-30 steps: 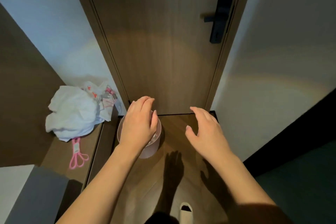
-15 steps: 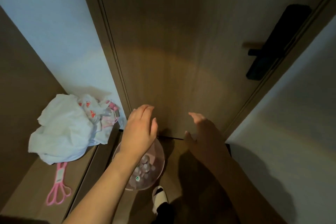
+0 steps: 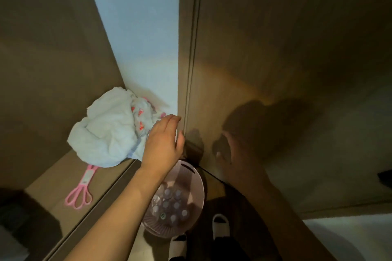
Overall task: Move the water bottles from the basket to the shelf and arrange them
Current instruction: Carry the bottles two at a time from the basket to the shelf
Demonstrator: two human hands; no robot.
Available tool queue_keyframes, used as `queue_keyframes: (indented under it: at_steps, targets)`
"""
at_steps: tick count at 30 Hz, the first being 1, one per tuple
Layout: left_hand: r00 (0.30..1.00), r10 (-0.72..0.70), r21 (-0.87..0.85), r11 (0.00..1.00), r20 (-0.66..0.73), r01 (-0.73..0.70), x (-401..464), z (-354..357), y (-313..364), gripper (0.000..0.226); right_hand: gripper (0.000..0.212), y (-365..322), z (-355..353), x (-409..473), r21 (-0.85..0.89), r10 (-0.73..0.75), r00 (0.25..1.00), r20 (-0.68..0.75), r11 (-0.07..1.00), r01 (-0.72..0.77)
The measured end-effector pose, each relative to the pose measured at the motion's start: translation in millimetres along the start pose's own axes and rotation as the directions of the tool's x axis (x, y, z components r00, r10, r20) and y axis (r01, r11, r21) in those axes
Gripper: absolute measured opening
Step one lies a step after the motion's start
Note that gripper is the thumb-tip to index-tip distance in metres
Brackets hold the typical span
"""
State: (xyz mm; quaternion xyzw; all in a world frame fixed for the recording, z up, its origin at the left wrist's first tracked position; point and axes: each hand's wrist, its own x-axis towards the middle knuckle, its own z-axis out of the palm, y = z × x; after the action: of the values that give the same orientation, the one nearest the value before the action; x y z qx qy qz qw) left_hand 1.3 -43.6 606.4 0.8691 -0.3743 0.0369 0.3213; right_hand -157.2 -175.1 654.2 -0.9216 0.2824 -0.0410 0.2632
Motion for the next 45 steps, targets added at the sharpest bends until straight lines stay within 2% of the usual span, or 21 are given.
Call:
queue_keyframes:
  at_steps: [7,14,18,25,29,32,35,37,40,43,45]
  targets:
    - [0.954,-0.268,0.113,0.952,-0.134,0.283,-11.4,4.1,-29.0,0.036,0.059,-4.4,20.5,77.3,-0.011,-0.278,0.947,0.159,0.959,0.283]
    - [0.817,-0.52,0.174,0.806,-0.251,0.566,-42.3,23.3,-20.8,0.04,0.058,20.3,55.5,128.1,0.057,-0.513,0.777,0.365,0.845,0.532]
    - [0.748,-0.622,0.178,0.728,-0.232,0.662,-71.6,42.7,-14.8,0.042,0.059,30.8,80.4,144.1,0.086,-0.545,0.671,0.502,0.804,0.588]
    - [0.64,-0.759,0.158,0.622,-0.116,0.767,-116.5,113.8,-48.2,0.043,0.054,82.6,158.6,155.0,0.04,-0.485,0.635,0.601,0.812,0.582]
    - [0.629,-0.776,0.129,0.62,-0.038,0.774,-153.5,193.9,-99.7,0.044,0.05,130.0,250.0,157.8,0.016,-0.438,0.608,0.662,0.819,0.573]
    - [0.642,-0.767,0.16,0.635,0.012,0.756,-185.4,262.5,-150.4,0.044,0.055,170.6,331.4,161.9,0.02,-0.431,0.607,0.668,0.825,0.564]
    - [0.656,-0.748,0.234,0.658,0.099,0.716,-215.0,331.7,-209.1,0.045,0.052,209.5,416.6,170.2,-0.011,-0.428,0.549,0.717,0.782,0.624]
    - [0.675,-0.717,0.293,0.693,0.176,0.659,-229.0,373.1,-245.4,0.046,0.044,234.2,470.6,175.6,-0.07,-0.425,0.505,0.751,0.71,0.701]
    - [0.673,-0.696,0.368,0.712,0.251,0.598,-240.5,420.8,-292.0,0.048,0.043,274.2,547.4,185.9,-0.065,-0.484,0.407,0.775,0.578,0.813]
    - [0.688,-0.661,0.413,0.741,0.302,0.53,-244.7,455.2,-327.9,0.043,0.052,295.4,592.5,194.0,-0.052,-0.44,0.388,0.81,0.605,0.794]
    - [0.664,-0.645,0.437,0.756,0.377,0.487,-242.4,470.2,-339.4,0.042,0.053,301.0,609.3,198.8,-0.028,-0.448,0.384,0.808,0.62,0.784]
